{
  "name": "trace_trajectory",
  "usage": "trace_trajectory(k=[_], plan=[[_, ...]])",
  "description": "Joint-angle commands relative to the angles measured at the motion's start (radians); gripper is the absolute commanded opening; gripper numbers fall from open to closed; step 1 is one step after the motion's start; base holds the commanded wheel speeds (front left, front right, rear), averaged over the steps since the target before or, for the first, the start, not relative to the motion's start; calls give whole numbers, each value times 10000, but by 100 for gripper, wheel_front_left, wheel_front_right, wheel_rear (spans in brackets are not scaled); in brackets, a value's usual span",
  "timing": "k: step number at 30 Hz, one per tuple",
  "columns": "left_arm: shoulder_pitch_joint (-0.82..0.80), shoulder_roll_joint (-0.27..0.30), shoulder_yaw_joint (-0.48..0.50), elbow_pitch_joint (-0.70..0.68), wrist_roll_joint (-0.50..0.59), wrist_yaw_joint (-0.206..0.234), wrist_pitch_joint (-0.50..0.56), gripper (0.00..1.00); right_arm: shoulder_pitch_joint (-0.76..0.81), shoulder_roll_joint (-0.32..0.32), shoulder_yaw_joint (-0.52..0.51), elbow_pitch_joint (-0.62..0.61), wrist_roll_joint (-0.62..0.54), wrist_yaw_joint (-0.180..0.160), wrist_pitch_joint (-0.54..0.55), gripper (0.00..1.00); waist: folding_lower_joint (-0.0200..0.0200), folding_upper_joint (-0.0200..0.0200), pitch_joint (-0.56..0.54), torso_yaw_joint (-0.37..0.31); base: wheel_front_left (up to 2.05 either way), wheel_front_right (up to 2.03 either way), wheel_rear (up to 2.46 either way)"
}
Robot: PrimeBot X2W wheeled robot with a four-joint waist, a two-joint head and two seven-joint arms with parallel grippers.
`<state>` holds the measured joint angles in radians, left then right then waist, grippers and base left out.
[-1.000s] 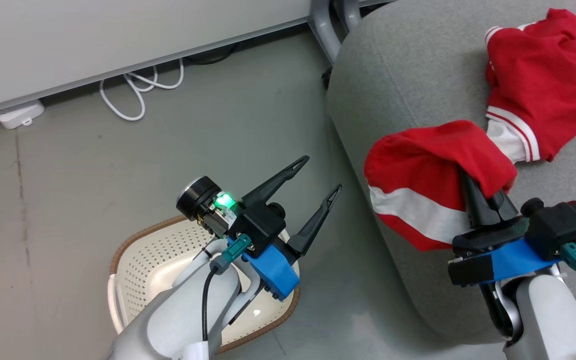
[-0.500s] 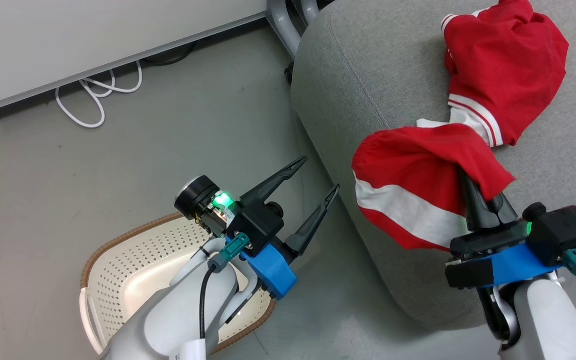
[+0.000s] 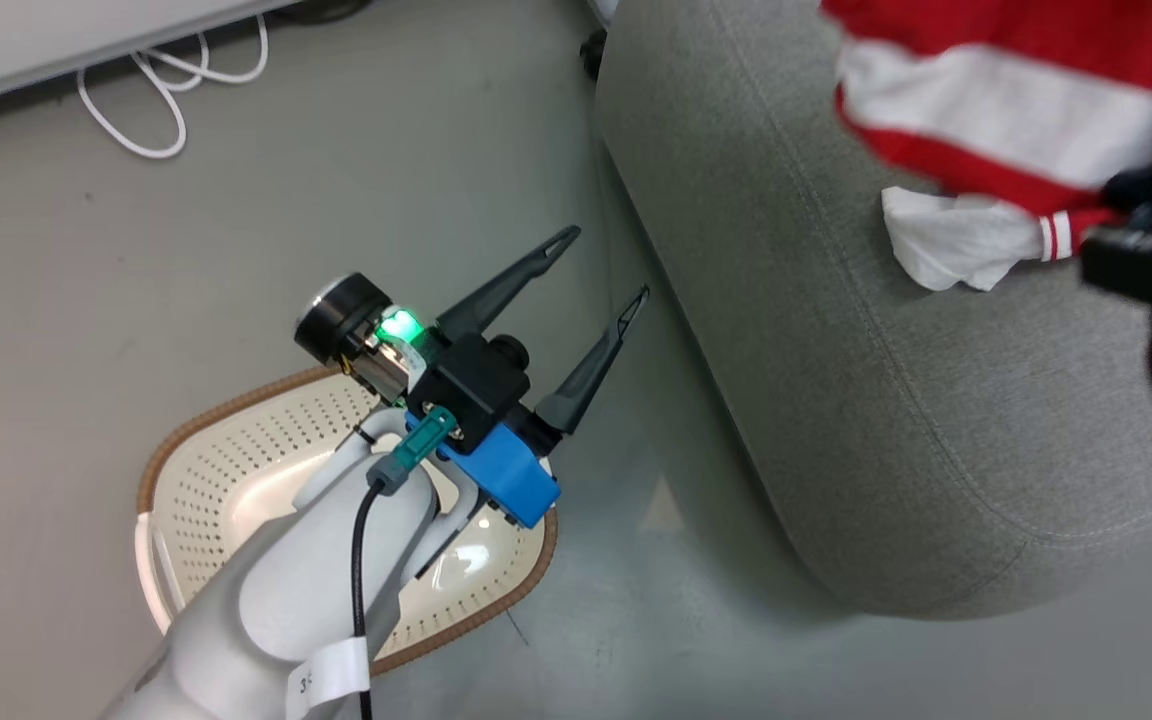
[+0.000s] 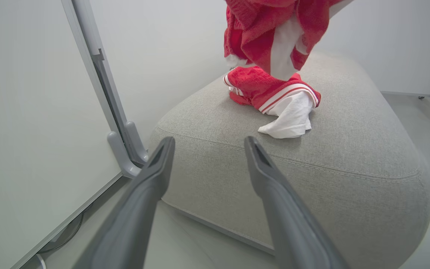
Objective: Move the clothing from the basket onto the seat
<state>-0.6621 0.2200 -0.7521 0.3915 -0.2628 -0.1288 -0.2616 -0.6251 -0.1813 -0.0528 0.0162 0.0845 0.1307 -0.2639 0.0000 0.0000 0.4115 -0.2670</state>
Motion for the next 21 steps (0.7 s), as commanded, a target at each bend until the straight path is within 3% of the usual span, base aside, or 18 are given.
trace_trajectory(k=[1, 9, 15, 21], plan=[[-262, 151, 110, -66, 85, 53, -46, 100, -633, -191, -328, -76, 23, 1, -6, 0, 0, 0, 813, 82, 0, 0, 0], [-1113, 614, 149, -609, 414, 78, 208, 100, -3627, -1477, -2773, 349, 187, -1, -6, 0, 0, 0, 2805, 109, 0, 0, 0], [-1556, 744, 93, -975, 580, 79, 383, 100, -4133, -2551, -3719, 1625, 209, 1, -6, 0, 0, 0, 3662, 130, 0, 0, 0], [-1713, 737, 4, -1087, 615, 86, 412, 100, -3471, -2367, -4079, 3042, 22, -1, -6, 0, 0, 0, 3955, 192, 0, 0, 0]])
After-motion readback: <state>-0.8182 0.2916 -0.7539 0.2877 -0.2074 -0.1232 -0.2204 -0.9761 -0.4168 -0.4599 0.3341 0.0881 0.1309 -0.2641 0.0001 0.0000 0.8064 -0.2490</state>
